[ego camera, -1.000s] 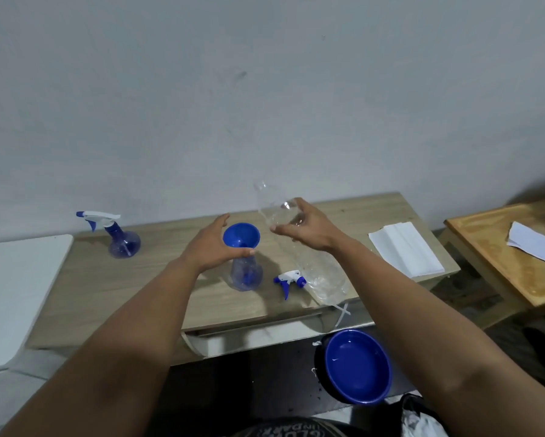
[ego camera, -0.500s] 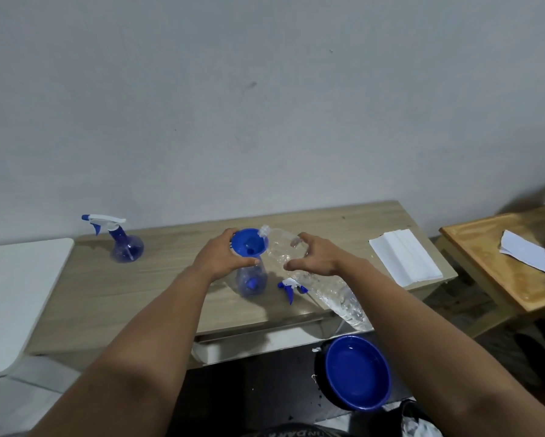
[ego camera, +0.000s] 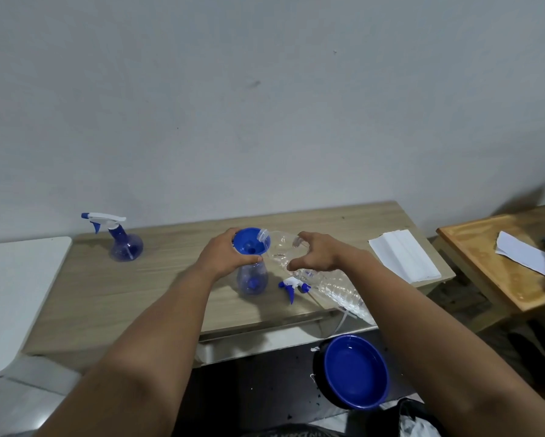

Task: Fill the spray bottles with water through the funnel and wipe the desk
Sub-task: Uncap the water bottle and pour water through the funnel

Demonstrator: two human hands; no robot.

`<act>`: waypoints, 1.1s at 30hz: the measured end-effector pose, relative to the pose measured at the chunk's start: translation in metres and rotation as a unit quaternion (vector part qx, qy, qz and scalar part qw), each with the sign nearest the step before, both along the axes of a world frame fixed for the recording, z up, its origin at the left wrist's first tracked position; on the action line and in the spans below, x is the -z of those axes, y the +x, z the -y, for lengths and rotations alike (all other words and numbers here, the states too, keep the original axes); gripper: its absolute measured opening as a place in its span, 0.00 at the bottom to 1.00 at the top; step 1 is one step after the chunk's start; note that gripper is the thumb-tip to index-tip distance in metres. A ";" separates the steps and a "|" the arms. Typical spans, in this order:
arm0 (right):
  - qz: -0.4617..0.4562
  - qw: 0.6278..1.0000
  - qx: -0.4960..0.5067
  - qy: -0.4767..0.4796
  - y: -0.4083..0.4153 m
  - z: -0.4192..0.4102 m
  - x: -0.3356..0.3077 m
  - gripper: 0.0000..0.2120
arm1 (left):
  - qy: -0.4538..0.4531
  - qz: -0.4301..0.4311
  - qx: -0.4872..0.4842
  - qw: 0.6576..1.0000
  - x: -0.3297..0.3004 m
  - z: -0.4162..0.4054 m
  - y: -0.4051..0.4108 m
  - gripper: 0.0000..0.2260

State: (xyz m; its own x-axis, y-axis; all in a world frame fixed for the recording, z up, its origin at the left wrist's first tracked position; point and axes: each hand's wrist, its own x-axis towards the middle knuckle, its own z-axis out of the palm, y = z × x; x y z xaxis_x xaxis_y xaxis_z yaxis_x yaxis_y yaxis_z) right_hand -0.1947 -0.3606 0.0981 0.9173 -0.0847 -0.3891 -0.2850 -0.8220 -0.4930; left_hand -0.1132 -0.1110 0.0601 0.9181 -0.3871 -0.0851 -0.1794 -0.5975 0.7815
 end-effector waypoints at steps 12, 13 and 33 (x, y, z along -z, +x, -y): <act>-0.020 0.998 -0.025 -0.055 0.002 -0.004 -0.020 0.31 | -0.002 0.005 -0.002 1.000 -0.005 0.001 -0.005 0.35; -0.023 0.998 -0.025 -0.057 0.002 -0.004 -0.022 0.31 | -0.004 0.003 -0.002 1.000 -0.005 0.001 -0.005 0.35; -0.048 0.993 -0.036 -0.099 -0.003 -0.011 -0.037 0.36 | -0.001 0.017 0.000 1.000 -0.006 0.002 -0.008 0.30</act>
